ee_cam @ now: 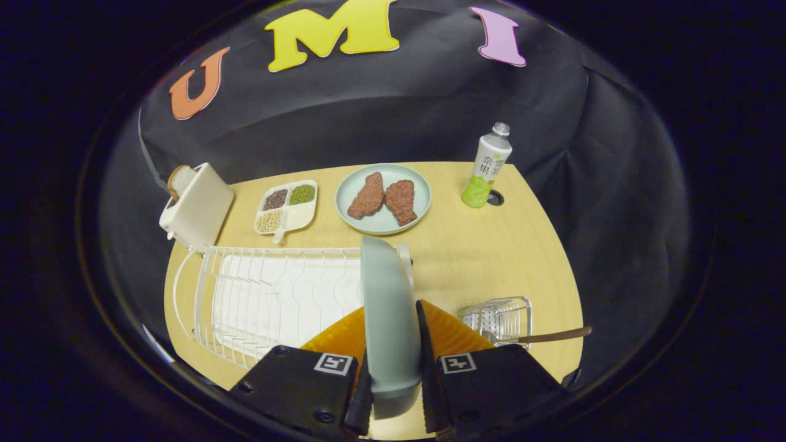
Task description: Take the plate from the dish rack, then take the spoon from the basket and place it into the plate.
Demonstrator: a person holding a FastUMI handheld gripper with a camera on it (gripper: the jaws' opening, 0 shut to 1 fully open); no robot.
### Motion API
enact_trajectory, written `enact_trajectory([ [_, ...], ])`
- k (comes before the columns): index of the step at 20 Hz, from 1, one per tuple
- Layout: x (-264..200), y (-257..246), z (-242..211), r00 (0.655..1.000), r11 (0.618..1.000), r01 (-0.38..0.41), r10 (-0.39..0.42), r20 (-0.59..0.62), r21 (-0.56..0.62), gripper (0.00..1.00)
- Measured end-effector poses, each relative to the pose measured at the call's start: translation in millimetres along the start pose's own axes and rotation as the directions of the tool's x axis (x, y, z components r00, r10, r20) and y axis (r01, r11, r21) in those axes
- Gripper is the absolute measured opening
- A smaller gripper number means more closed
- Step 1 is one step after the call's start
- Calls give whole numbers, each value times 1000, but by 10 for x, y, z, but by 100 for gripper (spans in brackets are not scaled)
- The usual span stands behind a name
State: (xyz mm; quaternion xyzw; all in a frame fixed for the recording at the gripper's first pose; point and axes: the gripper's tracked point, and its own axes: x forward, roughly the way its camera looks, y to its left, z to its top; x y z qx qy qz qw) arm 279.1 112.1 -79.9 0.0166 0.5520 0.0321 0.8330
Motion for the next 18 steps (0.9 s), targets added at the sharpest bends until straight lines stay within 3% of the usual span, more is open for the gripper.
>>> enact_trajectory([
  [4, -198, -96, 118, 996, 997, 67, -66, 52, -31, 38],
  [7, -386, 26, 71, 998, 999, 20, -17, 67, -46, 31],
  [10, -587, 117, -14, 995, 998, -31, 36, 94, -58, 31],
  [13, -832, 214, -232, 985, 992, -120, 124, 118, -39, 31],
  [16, -1037, 324, -549, 955, 967, -256, 255, 153, -11, 31],
  [18, -1061, 308, -831, 941, 952, -307, 301, 156, 14, 31],
])
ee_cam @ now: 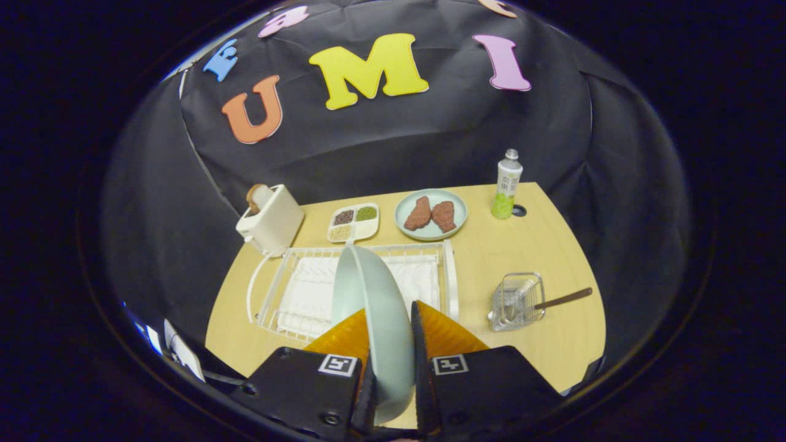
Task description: Take the plate from the dish rack, then take the spoon from the basket and place it into the plate.
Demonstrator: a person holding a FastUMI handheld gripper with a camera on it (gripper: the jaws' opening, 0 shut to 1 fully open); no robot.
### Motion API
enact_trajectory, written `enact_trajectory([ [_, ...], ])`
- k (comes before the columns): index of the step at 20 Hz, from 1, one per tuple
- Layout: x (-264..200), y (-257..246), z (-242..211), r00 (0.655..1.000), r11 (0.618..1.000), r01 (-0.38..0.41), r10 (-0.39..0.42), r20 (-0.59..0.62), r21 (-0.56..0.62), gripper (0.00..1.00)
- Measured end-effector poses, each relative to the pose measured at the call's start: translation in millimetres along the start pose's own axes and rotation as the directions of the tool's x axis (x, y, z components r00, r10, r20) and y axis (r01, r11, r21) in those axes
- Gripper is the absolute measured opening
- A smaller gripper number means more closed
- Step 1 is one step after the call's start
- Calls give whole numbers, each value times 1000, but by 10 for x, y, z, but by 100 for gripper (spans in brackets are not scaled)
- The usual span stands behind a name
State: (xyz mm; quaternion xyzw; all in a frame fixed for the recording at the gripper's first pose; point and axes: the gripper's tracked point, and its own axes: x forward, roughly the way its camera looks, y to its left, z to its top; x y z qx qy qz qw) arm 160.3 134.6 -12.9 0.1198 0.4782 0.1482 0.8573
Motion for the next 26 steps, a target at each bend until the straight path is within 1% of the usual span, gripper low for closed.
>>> enact_trajectory([
  [4, -2, -82, -620, 997, 994, -71, 73, -21, 82, 31],
  [6, 76, -143, -926, 994, 988, -103, 108, -34, 114, 31],
  [8, 153, -215, -1217, 989, 976, -128, 139, -53, 177, 31],
  [13, 439, -191, -1726, 972, 941, -195, 223, -72, 278, 31],
  [15, 586, -171, -1916, 964, 931, -202, 243, -103, 303, 31],
  [17, 706, -156, -1999, 960, 920, -208, 257, -113, 331, 31],
  [21, 908, -142, -2020, 955, 906, -220, 275, -108, 362, 31],
  [26, 1036, -109, -2049, 943, 884, -253, 315, -102, 393, 32],
])
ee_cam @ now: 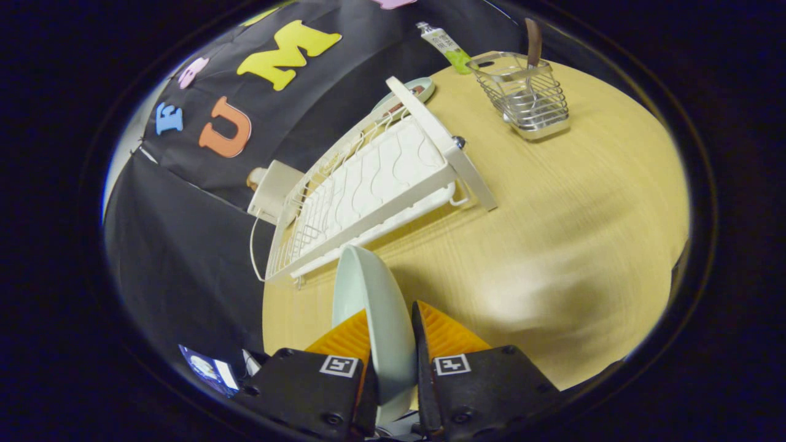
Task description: Take the plate from the dish rack, then take the spoon from the basket and place it into the plate.
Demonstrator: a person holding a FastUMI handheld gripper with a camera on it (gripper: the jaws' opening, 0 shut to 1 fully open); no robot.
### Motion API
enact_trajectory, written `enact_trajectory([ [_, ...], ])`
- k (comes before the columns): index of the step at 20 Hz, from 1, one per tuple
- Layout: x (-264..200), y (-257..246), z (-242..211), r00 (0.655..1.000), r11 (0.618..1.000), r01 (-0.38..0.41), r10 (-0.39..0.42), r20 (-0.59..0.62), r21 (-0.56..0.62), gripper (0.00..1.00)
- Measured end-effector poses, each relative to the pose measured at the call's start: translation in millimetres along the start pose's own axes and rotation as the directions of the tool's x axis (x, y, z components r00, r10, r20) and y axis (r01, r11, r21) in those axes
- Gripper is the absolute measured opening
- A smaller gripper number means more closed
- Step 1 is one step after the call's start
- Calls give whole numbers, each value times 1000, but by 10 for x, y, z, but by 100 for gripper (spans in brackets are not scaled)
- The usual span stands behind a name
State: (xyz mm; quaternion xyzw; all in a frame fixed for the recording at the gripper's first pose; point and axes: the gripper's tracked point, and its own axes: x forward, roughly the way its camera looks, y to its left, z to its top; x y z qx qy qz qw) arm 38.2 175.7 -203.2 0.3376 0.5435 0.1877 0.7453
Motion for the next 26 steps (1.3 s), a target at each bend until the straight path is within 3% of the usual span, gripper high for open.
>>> enact_trajectory([
  [2, 27, -43, 8, 1000, 1000, 18, -18, 8, -16, 33],
  [8, -45, -79, 129, 998, 998, 42, -40, 52, -50, 49],
  [12, -216, -80, 206, 989, 988, 74, -55, 135, -139, 52],
  [16, -490, -141, 342, 966, 967, 115, -56, 252, -227, 65],
  [20, -965, -356, 658, 869, 900, 284, -96, 485, -331, 80],
  [23, -1359, -483, 880, 766, 834, 414, -103, 634, -364, 90],
  [26, -1658, -611, 1087, 659, 796, 505, -105, 745, -333, 97],
])
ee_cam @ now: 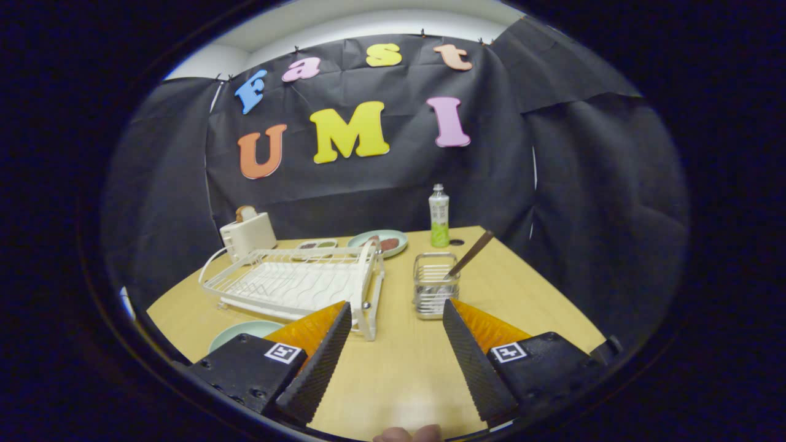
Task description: Take the plate from the dish rack, then take the spoon from the basket and place it into the plate.
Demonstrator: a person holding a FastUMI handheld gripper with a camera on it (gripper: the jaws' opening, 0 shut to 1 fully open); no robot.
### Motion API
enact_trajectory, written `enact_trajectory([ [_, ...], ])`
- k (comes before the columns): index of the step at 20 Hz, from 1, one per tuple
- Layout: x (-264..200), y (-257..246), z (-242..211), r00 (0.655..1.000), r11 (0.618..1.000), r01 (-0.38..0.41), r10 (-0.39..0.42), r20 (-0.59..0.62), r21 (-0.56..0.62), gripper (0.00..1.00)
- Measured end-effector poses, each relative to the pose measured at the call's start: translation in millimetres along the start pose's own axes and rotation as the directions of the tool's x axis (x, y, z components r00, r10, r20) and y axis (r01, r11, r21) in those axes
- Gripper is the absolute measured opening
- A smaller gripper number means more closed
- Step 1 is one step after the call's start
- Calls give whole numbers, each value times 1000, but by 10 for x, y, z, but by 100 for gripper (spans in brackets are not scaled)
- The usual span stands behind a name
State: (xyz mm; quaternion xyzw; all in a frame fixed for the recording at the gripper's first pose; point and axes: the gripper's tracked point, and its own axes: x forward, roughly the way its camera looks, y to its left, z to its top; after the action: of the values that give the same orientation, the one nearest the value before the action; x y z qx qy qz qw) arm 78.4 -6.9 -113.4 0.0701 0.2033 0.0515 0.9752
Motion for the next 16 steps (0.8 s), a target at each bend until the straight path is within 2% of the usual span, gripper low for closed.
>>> enact_trajectory([
  [5, 157, -325, 117, 995, 999, 47, -48, 82, 15, 100],
  [16, 1211, -768, 129, 998, 993, 46, -50, 28, 107, 100],
])
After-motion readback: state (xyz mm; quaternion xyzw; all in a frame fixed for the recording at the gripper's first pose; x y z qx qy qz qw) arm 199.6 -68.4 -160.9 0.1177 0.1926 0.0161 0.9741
